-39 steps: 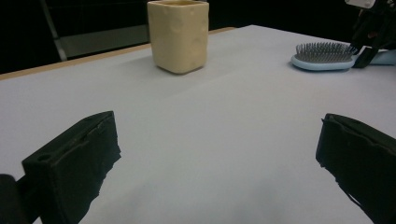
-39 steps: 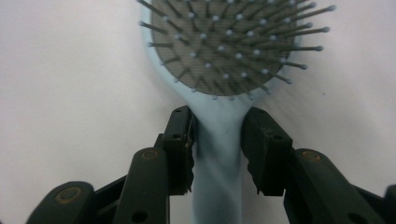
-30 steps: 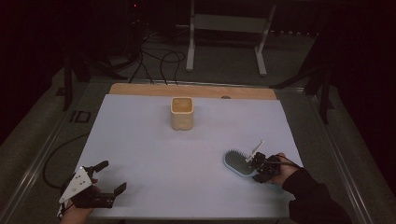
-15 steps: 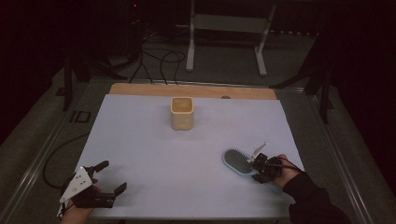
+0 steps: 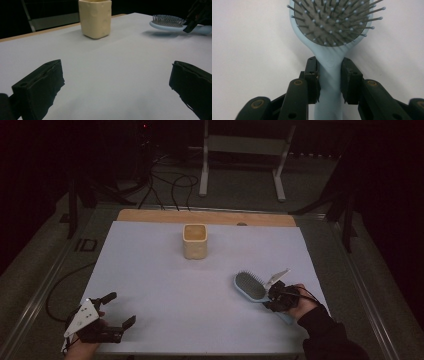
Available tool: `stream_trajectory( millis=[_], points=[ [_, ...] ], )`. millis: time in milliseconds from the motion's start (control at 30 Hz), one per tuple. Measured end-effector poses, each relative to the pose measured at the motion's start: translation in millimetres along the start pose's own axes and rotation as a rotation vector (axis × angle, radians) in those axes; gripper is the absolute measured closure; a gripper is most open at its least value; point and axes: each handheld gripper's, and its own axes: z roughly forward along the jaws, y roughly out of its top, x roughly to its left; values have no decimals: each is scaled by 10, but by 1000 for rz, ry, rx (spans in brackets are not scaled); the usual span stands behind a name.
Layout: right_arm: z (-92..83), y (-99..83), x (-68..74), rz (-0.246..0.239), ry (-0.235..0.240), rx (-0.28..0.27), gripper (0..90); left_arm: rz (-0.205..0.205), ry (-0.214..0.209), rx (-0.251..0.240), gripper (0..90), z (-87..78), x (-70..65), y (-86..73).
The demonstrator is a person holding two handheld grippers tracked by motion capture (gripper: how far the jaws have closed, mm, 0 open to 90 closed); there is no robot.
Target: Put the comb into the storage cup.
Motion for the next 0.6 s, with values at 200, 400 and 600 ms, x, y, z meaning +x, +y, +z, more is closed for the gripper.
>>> stream_trajectory(
  millis=[200, 400, 600],
  points=[
    [-44, 48, -9, 27, 17, -59, 702, 1, 1, 2, 0, 1, -1, 0],
    [-86, 88, -7, 48, 1, -104, 702, 1, -1, 4, 0, 3, 1, -1],
    [-155, 148, -29, 85, -21, -182, 702, -1, -1, 2, 0, 1, 3, 0]
  ],
)
